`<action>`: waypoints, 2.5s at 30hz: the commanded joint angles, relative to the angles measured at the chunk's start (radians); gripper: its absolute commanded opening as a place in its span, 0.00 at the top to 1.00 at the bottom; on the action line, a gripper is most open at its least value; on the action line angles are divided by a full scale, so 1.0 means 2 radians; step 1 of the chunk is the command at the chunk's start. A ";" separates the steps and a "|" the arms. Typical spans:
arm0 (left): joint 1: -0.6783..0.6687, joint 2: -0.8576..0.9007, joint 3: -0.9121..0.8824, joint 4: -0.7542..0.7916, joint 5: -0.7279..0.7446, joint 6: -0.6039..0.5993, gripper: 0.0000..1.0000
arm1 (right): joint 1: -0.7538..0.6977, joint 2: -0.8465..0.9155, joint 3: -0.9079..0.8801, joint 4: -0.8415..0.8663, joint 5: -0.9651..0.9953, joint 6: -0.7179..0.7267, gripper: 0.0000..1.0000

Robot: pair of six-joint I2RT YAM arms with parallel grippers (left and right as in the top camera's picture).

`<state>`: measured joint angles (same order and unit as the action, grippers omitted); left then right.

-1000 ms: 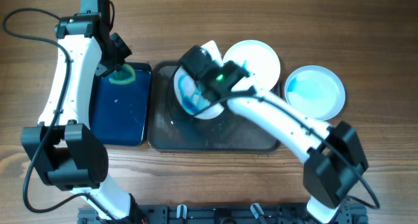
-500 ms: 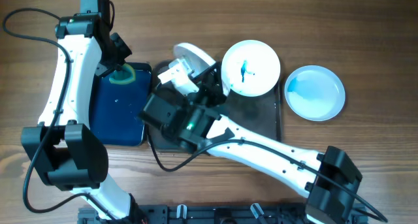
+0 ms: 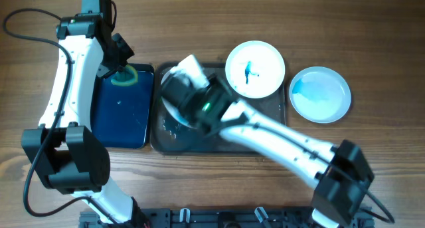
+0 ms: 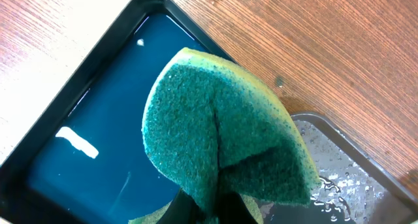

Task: Clean dirty plates on tray and stack at the side
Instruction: 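Lift the second plate with right gripper and stack it on the first, then move right gripper to the last plate and grip its rim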

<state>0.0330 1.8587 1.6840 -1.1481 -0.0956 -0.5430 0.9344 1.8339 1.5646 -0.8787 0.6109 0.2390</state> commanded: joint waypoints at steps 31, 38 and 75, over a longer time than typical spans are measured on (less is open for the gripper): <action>0.001 -0.006 0.004 0.004 0.012 -0.007 0.96 | -0.619 -0.118 -0.263 0.009 -0.304 0.181 0.67; 0.001 -0.006 0.004 0.024 0.047 -0.011 0.96 | -0.609 -0.118 -0.204 0.000 -0.446 0.037 0.41; -0.001 -0.006 0.004 0.014 0.049 -0.010 0.96 | -0.432 0.160 0.012 0.060 -0.411 -0.171 0.67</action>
<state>0.0330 1.8587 1.6840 -1.1183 -0.0086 -0.5560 0.0658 2.1281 1.6230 -0.7750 -0.2268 -0.1139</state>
